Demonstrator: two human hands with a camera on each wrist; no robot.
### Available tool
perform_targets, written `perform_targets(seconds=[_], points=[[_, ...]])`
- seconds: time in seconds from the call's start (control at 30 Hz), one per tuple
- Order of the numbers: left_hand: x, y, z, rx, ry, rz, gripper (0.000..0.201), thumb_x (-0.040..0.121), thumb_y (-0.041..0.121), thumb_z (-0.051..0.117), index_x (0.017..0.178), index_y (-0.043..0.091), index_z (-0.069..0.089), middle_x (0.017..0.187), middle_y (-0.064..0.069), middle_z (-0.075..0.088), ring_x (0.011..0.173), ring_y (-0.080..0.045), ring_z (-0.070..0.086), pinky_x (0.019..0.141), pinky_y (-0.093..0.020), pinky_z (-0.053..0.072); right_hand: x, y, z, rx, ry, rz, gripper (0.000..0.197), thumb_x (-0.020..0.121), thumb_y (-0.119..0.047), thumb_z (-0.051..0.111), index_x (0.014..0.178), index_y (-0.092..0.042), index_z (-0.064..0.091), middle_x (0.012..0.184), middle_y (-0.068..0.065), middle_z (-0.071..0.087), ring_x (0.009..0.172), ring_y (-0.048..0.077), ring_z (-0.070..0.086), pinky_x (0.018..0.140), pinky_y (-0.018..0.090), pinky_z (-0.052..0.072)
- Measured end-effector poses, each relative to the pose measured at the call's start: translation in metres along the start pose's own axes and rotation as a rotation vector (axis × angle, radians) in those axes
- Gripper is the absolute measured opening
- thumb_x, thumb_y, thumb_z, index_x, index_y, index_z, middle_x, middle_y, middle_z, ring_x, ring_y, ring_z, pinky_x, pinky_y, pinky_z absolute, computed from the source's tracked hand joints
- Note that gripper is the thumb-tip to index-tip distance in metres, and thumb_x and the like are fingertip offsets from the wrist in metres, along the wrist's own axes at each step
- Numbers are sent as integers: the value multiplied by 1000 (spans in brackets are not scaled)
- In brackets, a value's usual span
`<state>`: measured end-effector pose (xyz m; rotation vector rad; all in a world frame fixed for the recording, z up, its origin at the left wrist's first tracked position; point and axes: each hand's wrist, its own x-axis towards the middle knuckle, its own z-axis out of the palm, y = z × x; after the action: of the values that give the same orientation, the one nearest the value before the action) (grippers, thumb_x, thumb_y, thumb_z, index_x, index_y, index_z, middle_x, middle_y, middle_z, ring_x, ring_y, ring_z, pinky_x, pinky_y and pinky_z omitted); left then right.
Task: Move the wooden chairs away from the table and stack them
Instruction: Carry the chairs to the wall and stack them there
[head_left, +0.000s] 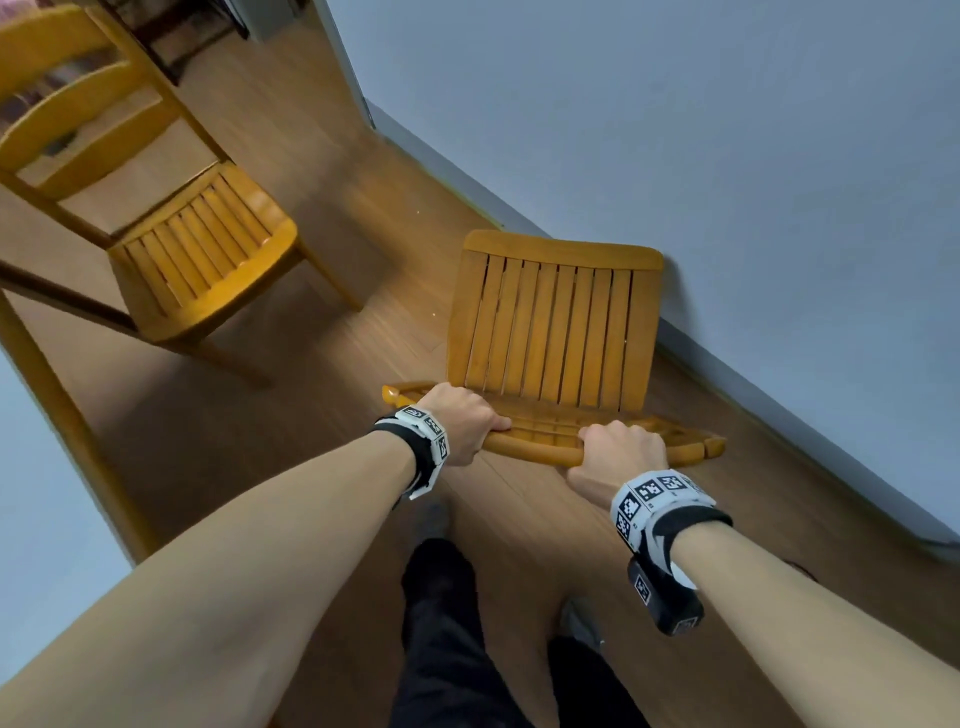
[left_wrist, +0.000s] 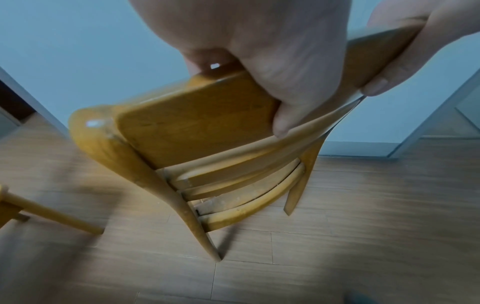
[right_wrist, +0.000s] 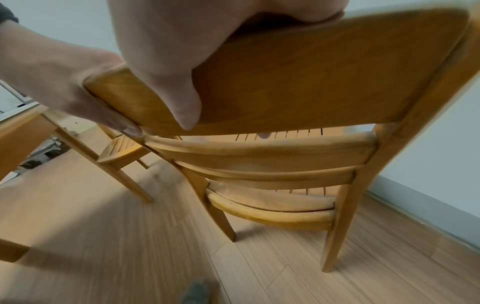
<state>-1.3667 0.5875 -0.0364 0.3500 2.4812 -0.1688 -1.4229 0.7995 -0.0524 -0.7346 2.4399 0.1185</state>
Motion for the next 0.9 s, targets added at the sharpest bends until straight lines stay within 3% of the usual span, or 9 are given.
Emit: perform_targets(seconds=[0.2, 0.37, 0.5, 0.7, 0.9], points=[[17, -77, -5, 123, -55, 166, 52, 88, 30, 59, 138, 36, 45, 101, 2, 69, 85, -24, 66, 75, -38, 55, 38, -48, -17, 28, 1, 89, 29, 84, -53, 50, 85, -26, 62, 71, -7, 59, 65, 16, 55, 67, 31, 42], [28, -135, 0, 223, -4, 290, 53, 94, 26, 53, 145, 32, 41, 103, 0, 70, 83, -25, 66, 66, -32, 48, 61, -92, -24, 106, 36, 202, 33, 82, -56, 50, 82, -25, 60, 68, -8, 60, 64, 16, 55, 70, 32, 43], [34, -160, 0, 233, 21, 352, 45, 101, 22, 43, 145, 31, 43, 99, 2, 71, 76, -22, 65, 62, -32, 45, 67, -111, -26, 165, 30, 260, 35, 83, -58, 48, 84, -25, 60, 72, -6, 60, 69, 18, 58, 77, 34, 49], [55, -187, -13, 282, 51, 421, 49, 100, 17, 42, 146, 36, 44, 101, 2, 72, 79, -24, 67, 65, -32, 48, 82, -125, -31, 200, 61, 350, 35, 85, -57, 48, 83, -25, 60, 72, -6, 59, 67, 18, 56, 68, 33, 44], [69, -214, -25, 332, 60, 484, 49, 104, 18, 35, 151, 33, 36, 100, 0, 71, 75, -22, 65, 61, -32, 49, 97, -140, -42, 214, 54, 387, 51, 84, -71, 43, 90, -25, 64, 78, -5, 61, 72, 19, 58, 68, 33, 45]])
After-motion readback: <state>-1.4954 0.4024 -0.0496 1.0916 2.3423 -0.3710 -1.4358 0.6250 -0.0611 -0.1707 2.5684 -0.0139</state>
